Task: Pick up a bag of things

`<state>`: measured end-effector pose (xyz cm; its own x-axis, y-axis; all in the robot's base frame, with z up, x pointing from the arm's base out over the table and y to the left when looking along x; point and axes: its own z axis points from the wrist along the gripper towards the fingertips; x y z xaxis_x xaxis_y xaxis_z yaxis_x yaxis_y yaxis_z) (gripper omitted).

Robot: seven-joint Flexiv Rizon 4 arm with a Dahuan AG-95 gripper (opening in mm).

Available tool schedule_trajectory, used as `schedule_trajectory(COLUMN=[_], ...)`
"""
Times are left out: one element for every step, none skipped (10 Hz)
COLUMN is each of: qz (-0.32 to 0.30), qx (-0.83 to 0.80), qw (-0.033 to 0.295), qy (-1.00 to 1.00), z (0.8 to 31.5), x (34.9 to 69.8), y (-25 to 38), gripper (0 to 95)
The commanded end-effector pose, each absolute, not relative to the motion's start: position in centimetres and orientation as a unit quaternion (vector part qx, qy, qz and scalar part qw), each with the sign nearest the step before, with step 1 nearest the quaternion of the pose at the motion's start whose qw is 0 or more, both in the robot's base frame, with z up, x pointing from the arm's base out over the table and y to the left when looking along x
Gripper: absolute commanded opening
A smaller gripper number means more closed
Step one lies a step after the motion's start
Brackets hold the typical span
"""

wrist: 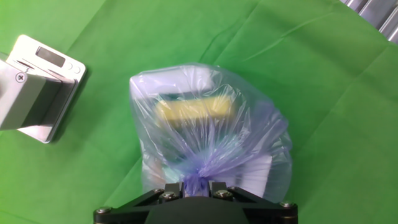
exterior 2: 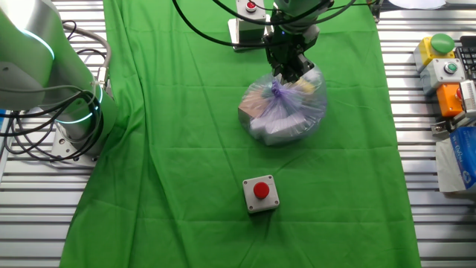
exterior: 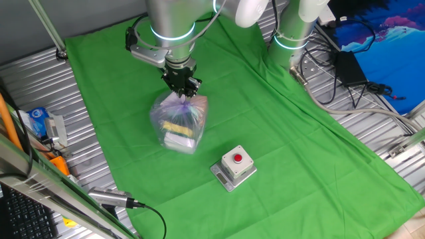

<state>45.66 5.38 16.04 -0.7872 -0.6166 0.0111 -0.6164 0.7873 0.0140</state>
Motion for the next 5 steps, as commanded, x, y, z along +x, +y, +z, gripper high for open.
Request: schedule_trajectory(qz=[-0.006,-0.006,-0.006,-0.007,-0.007], qx=[0.326,0.326,0.327,0.326,0.325], qw=[0.007,0.007,0.007,0.006,0.006], qy=[-0.945,-0.945,-0.945,-0.945,-0.946], z=[16.05,16.05,16.05,16.05,16.05], x=[45.66,45.66,45.66,45.66,45.66], y=[5.39,5.39,5.39,5.39,5.39], gripper=[19.0,19.0,19.0,19.0,19.0])
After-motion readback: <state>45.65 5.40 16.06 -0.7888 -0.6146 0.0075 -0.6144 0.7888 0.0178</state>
